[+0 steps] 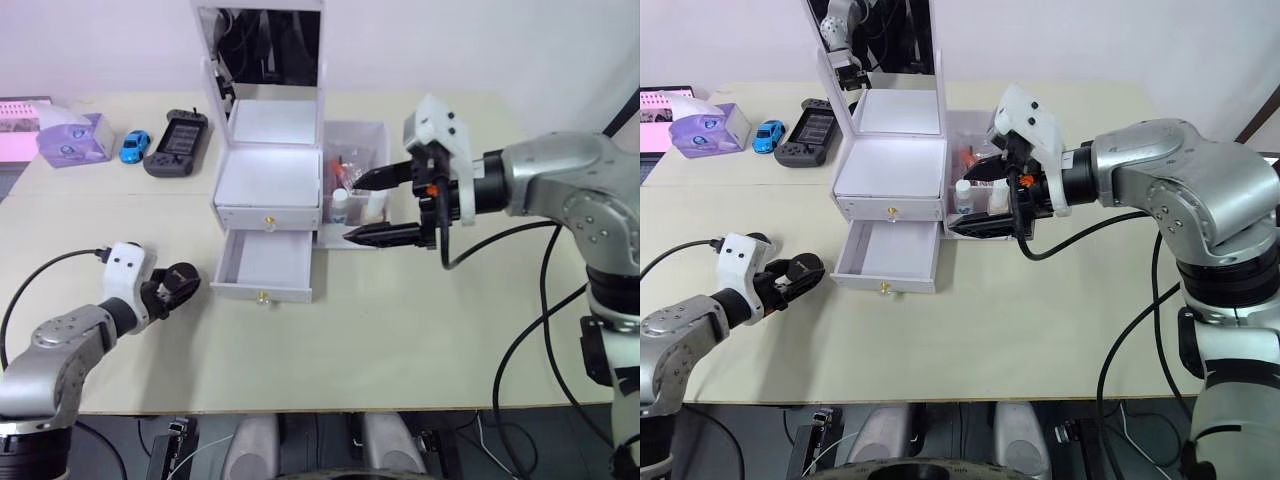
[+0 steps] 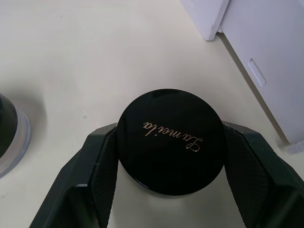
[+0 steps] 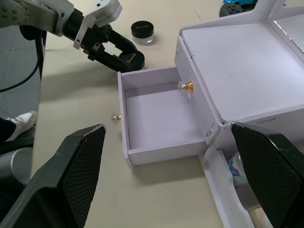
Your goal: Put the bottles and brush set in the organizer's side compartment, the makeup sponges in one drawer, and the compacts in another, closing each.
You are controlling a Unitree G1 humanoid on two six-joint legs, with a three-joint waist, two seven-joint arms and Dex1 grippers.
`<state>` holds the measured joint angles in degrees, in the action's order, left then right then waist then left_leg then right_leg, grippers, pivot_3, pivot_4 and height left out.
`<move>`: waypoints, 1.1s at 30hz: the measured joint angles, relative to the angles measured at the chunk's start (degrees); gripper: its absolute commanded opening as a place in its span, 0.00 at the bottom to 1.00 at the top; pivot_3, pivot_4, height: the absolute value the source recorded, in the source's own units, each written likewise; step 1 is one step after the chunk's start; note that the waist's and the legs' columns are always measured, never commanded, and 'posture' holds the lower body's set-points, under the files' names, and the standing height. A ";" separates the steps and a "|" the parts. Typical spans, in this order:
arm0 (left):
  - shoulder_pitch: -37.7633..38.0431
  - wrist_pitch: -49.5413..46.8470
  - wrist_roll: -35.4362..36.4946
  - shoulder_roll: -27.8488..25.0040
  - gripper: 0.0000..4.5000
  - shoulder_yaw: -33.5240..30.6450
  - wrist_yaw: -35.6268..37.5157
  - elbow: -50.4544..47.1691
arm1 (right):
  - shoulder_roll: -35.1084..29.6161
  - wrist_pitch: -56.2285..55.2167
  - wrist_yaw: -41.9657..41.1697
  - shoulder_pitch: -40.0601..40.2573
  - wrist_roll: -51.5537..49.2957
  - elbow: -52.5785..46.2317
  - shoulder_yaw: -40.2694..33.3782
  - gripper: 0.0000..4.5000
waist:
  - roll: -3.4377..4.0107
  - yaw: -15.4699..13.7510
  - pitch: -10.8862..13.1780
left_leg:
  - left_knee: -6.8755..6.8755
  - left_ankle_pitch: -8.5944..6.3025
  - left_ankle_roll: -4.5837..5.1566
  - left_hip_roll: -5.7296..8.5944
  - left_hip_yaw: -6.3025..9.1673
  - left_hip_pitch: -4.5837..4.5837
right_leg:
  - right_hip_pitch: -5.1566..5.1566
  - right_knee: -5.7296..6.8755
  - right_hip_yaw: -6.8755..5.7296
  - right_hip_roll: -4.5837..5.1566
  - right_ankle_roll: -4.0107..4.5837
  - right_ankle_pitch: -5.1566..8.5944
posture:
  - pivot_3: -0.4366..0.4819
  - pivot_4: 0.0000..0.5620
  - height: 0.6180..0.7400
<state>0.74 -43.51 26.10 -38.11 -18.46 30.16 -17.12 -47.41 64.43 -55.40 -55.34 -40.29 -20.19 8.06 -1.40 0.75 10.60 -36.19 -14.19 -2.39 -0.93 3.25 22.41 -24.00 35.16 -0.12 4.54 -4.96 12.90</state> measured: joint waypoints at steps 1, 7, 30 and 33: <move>-1.31 0.27 0.94 0.23 0.59 -1.56 0.12 0.99 | -0.22 -0.18 -0.14 0.00 -0.01 0.01 0.00 1.00 | -0.02 -0.01 0.01 | 0.01 0.00 0.00 -0.01 0.02 0.02 | -0.04 0.01 -0.01 -0.02 0.00 0.00 | 0.48 0.27 1.00; -5.27 3.14 7.30 -1.89 0.59 -12.08 4.12 0.10 | -1.34 -0.23 -0.39 -0.05 -0.78 0.38 -2.44 1.00 | -0.03 0.05 0.02 | 0.05 0.00 0.00 -0.01 -0.04 0.04 | -0.04 -0.06 0.01 0.00 -0.01 0.00 | 0.48 0.27 1.00; -16.02 2.77 3.63 -7.40 0.59 15.17 14.41 -1.64 | -6.27 -1.40 1.86 5.49 1.22 -2.30 -4.99 1.00 | -0.02 0.04 0.03 | 0.03 0.01 0.01 -0.02 0.00 0.03 | -0.04 0.00 0.03 -0.09 -0.05 0.03 | 0.48 0.27 1.00; -16.86 2.79 2.49 -7.45 0.59 16.32 15.13 -1.29 | -6.31 -1.06 2.40 5.86 1.18 -2.84 -5.12 1.00 | -0.03 -0.03 0.03 | -0.03 0.01 0.01 0.01 -0.02 0.04 | 0.01 -0.02 0.03 -0.02 -0.05 0.03 | 0.48 0.27 1.00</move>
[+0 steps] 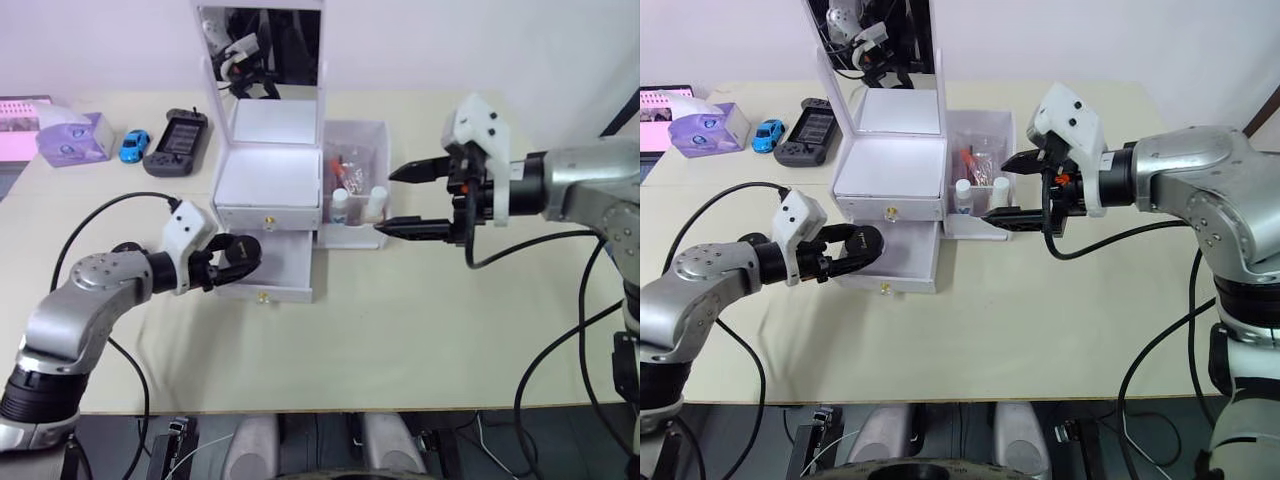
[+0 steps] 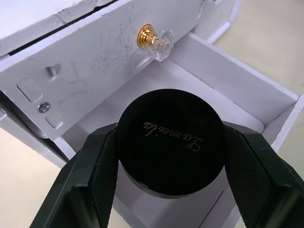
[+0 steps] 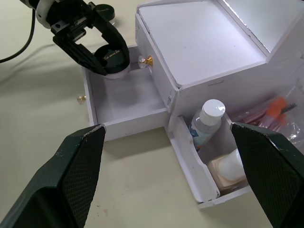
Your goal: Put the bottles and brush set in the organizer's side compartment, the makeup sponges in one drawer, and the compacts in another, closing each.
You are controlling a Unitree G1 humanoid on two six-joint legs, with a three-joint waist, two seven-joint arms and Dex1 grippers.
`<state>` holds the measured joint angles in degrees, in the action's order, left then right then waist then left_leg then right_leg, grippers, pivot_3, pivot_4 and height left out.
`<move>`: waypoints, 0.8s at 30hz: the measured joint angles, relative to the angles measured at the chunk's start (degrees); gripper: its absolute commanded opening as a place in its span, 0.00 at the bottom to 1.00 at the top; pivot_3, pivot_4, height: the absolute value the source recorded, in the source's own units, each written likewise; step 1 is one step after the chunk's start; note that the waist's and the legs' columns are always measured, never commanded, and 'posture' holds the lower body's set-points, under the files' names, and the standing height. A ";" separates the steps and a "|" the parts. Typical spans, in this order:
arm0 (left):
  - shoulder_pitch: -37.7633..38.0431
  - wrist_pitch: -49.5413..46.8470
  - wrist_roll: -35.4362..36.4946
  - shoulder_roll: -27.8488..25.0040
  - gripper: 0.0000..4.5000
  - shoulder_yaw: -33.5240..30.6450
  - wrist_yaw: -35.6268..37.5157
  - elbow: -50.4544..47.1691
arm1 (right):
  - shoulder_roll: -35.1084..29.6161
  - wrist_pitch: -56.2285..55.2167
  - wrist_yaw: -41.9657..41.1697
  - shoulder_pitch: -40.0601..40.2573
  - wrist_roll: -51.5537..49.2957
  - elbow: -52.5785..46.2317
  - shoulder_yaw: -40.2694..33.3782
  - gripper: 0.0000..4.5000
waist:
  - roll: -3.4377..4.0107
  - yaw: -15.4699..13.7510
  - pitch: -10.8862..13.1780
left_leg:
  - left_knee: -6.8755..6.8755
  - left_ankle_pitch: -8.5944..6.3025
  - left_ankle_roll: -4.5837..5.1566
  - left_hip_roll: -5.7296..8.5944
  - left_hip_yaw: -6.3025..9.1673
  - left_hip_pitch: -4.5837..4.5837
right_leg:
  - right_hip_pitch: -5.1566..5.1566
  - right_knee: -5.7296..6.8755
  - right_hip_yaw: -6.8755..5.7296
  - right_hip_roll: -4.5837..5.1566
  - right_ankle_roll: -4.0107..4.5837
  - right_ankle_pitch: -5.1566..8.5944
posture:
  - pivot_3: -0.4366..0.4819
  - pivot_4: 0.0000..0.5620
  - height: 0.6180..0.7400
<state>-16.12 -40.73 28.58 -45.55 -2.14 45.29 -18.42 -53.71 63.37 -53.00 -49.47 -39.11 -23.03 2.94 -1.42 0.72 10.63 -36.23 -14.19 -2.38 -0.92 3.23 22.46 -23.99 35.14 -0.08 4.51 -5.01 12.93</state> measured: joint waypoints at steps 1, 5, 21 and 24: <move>-0.04 0.01 -0.47 -0.04 0.59 0.65 0.31 0.12 | -0.15 0.03 0.22 0.27 0.00 -0.42 -0.17 1.00 | 0.00 0.00 0.00 | 0.00 0.00 0.00 0.00 0.00 0.00 | 0.00 -0.01 0.00 0.01 0.00 0.00 | 0.48 0.27 1.00; -0.21 -0.41 -0.93 -0.03 0.82 1.19 0.69 1.36 | -1.25 0.22 0.71 1.51 0.01 -0.73 -0.48 1.00 | 0.00 0.00 0.01 | 0.09 0.00 0.00 0.00 0.01 0.00 | -0.04 -0.01 0.00 -0.01 -0.01 0.01 | 0.48 0.27 1.00; 2.28 -8.04 13.52 -1.35 0.98 -12.00 5.15 -0.57 | -1.93 -7.32 -2.10 7.69 0.08 -0.88 -4.86 1.00 | -0.03 0.07 0.00 | 0.10 0.00 0.00 -0.01 0.02 0.00 | -0.02 0.01 0.00 -0.02 -0.10 0.05 | 0.48 0.27 1.00; 4.72 -5.44 12.25 -5.99 0.98 -15.90 7.09 2.54 | -2.18 -13.46 -3.84 12.27 1.38 2.04 -8.29 1.00 | -0.04 0.10 -0.01 | 0.07 0.00 0.00 -0.01 0.02 -0.06 | 0.00 0.04 -0.01 -0.04 -0.08 0.05 | 0.48 0.27 1.00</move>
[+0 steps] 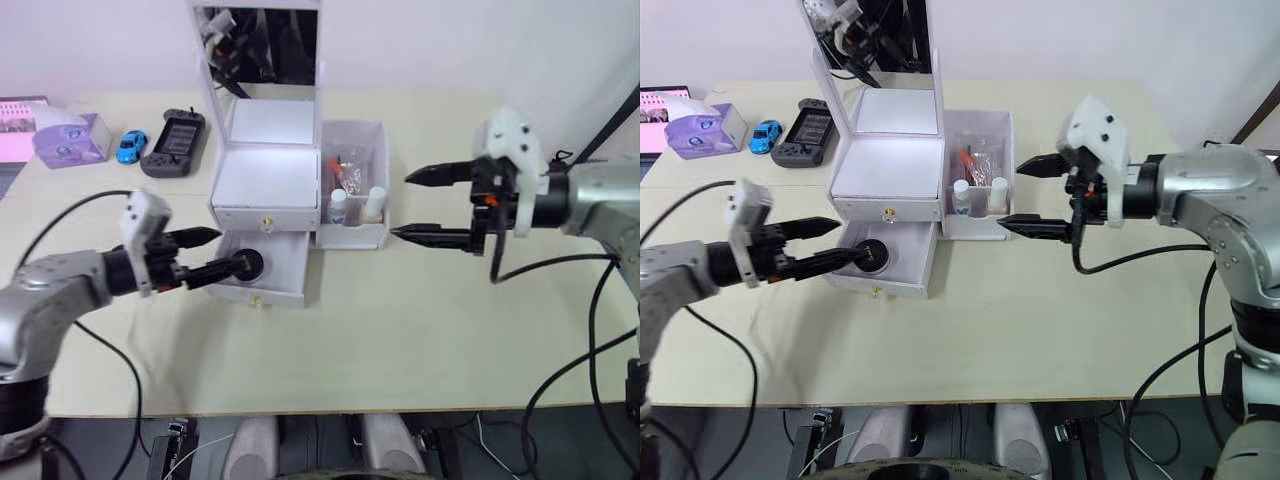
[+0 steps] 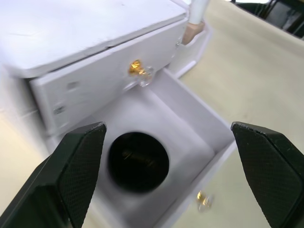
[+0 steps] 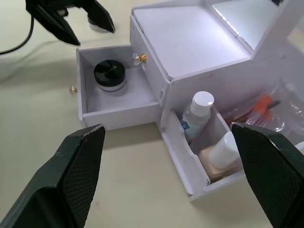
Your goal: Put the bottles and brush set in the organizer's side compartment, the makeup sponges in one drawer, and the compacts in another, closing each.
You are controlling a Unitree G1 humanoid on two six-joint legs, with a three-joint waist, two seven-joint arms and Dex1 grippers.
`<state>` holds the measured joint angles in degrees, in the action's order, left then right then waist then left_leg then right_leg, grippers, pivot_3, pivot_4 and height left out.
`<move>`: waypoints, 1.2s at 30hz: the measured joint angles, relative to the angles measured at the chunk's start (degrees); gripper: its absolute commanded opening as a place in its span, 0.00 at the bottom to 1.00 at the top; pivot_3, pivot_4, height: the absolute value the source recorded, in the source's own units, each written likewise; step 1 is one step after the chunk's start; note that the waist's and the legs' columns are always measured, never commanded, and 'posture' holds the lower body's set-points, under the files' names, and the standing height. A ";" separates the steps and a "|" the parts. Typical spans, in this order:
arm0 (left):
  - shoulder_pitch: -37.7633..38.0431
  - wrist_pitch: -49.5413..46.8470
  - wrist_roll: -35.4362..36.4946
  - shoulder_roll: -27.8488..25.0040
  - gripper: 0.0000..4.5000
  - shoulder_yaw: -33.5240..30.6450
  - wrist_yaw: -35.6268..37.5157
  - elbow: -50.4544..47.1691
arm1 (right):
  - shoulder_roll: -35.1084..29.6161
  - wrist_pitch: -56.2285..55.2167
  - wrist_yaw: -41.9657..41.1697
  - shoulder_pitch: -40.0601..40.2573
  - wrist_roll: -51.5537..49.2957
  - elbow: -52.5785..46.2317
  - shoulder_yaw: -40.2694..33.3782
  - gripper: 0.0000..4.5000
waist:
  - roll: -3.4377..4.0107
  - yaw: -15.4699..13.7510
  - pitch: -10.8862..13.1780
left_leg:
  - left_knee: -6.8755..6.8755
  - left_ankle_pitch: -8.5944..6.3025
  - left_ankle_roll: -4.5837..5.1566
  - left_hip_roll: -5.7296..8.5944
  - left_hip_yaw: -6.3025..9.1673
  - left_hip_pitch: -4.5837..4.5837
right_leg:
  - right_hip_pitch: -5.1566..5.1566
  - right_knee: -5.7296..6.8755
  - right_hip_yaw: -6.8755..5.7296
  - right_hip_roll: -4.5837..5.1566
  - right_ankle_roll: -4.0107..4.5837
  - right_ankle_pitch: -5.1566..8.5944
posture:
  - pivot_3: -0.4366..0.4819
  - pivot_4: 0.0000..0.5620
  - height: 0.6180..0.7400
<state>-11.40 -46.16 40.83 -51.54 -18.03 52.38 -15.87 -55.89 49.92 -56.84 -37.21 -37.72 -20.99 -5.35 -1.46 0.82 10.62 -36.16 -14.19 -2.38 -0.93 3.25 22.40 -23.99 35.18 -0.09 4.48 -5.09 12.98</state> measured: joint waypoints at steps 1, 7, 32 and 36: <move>0.47 2.94 -2.77 -2.32 0.98 -1.55 0.14 4.43 | 0.02 -2.59 -0.45 1.86 0.96 2.72 -1.48 1.00 | 0.00 0.01 0.00 | -0.01 0.00 0.00 0.00 -0.01 -0.04 | 0.02 0.00 0.00 -0.01 0.05 -0.02 | 0.48 0.27 1.00; 0.89 19.89 -14.67 -8.00 0.98 -6.48 0.05 27.94 | 1.13 -17.77 -2.84 8.85 7.60 19.28 -5.38 1.00 | 0.05 0.07 0.00 | -0.05 0.00 0.00 0.00 -0.11 -0.05 | 0.01 -0.01 0.03 0.04 0.12 -0.07 | 0.48 0.27 1.00; 7.87 35.01 -16.46 -9.00 0.98 -17.43 3.82 47.16 | 4.40 -25.90 -2.18 14.88 10.38 25.66 -8.08 1.00 | 0.07 0.38 0.00 | 0.05 0.02 -0.04 -0.05 -0.19 -0.06 | -0.03 0.05 0.03 0.10 0.09 -0.09 | 0.48 0.27 1.00; 12.06 26.81 -14.64 -6.33 0.98 -17.28 1.22 34.48 | 7.19 -17.49 -2.95 8.89 4.64 16.74 -3.61 1.00 | 0.11 0.69 0.00 | 0.05 0.02 -0.04 -0.10 -0.17 -0.13 | -0.01 0.14 0.06 0.04 0.10 -0.09 | 0.48 0.27 1.00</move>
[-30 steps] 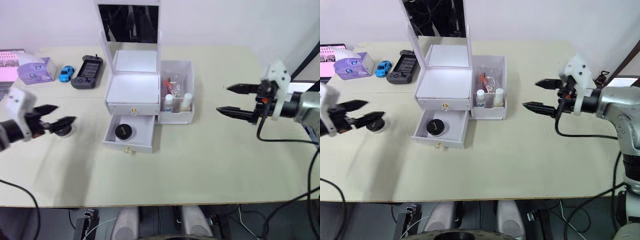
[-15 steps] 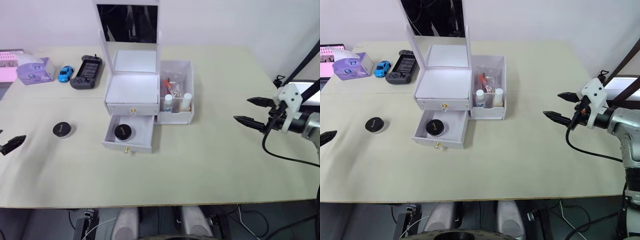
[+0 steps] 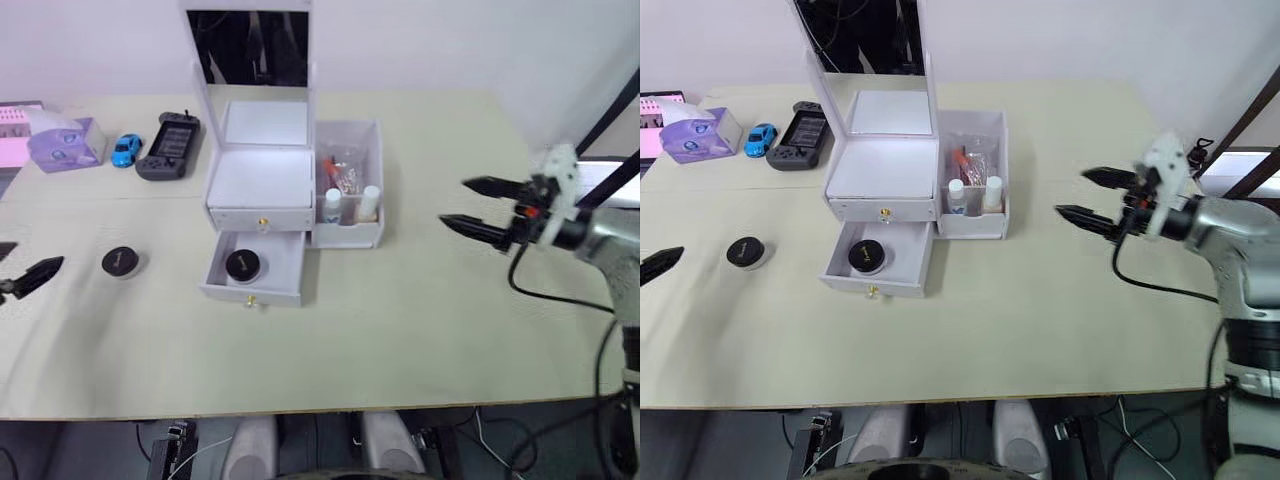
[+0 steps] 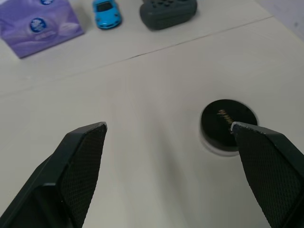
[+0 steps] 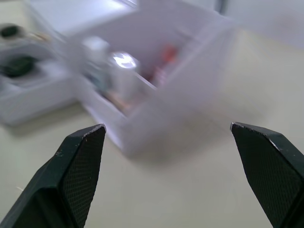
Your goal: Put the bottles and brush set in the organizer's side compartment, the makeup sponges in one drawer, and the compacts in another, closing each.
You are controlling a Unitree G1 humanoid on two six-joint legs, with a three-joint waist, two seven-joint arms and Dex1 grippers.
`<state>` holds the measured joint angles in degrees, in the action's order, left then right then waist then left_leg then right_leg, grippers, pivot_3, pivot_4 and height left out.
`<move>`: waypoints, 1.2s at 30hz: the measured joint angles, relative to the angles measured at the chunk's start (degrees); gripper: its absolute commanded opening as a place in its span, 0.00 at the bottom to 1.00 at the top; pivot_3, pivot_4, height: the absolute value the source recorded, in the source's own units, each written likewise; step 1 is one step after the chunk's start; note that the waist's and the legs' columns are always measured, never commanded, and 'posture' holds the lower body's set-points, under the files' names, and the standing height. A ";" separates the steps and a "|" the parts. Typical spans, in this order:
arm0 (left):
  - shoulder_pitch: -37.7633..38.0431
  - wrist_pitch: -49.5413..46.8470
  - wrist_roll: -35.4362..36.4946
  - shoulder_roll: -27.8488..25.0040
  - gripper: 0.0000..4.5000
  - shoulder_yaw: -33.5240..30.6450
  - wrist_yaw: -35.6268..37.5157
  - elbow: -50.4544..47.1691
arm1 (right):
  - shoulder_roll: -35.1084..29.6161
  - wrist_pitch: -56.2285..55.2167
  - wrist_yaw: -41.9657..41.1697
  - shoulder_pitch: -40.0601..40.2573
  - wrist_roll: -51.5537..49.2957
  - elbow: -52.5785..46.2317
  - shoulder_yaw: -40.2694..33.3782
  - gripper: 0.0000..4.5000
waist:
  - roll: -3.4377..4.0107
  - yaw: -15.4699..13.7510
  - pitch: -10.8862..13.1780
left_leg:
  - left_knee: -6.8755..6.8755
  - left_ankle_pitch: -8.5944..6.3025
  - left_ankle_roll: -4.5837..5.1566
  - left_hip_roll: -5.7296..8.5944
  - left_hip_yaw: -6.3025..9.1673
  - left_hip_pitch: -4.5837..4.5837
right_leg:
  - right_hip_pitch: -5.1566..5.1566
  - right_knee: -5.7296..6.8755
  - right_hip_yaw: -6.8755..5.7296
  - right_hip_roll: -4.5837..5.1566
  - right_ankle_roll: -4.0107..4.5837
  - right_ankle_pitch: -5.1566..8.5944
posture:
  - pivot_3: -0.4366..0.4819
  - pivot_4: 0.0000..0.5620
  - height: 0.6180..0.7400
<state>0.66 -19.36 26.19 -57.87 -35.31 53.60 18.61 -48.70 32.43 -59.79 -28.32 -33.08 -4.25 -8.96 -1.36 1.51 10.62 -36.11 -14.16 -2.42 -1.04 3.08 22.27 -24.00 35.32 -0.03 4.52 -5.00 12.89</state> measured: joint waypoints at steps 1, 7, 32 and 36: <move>1.51 -2.85 0.39 0.93 0.98 0.05 -1.40 -3.30 | 0.26 2.21 -0.22 -1.28 -1.07 -1.99 1.65 1.00 | -0.01 -0.11 0.00 | 0.00 0.00 0.00 0.00 0.01 0.00 | 0.00 0.00 0.00 -0.01 0.00 0.00 | 0.48 0.27 1.00; 4.99 -16.11 1.07 3.45 0.98 0.43 -8.51 -17.19 | 0.17 14.45 -1.66 -9.91 -6.68 -10.85 8.74 1.00 | -0.07 -0.87 0.01 | -0.05 0.00 0.00 0.05 0.04 0.08 | -0.02 -0.04 -0.03 0.06 0.01 0.01 | 0.48 0.27 1.00; -16.84 -22.89 -4.48 10.35 0.70 16.87 -18.72 -7.19 | -2.02 19.80 0.28 -15.29 -7.60 -15.76 10.66 1.00 | -0.17 -0.80 -0.05 | -0.08 0.01 0.00 0.08 0.08 0.10 | -0.01 -0.03 -0.05 0.02 -0.11 -0.07 | 0.48 0.27 1.00; -17.87 -22.57 -4.58 10.79 0.58 17.05 -18.83 -5.75 | -2.22 19.80 0.41 -15.04 -7.58 -15.75 10.65 1.00 | -0.16 -0.75 -0.05 | -0.07 0.01 0.00 0.08 0.07 0.10 | -0.01 -0.03 -0.05 0.02 -0.17 -0.10 | 0.48 0.27 1.00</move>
<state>-17.21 -41.92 21.61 -47.08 -18.26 34.77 12.86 -50.92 52.22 -59.38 -43.36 -40.66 -20.00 1.69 -1.52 0.76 10.57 -36.19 -14.16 -2.42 -0.96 3.16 22.37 -24.01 35.30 -0.08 4.54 -5.17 12.79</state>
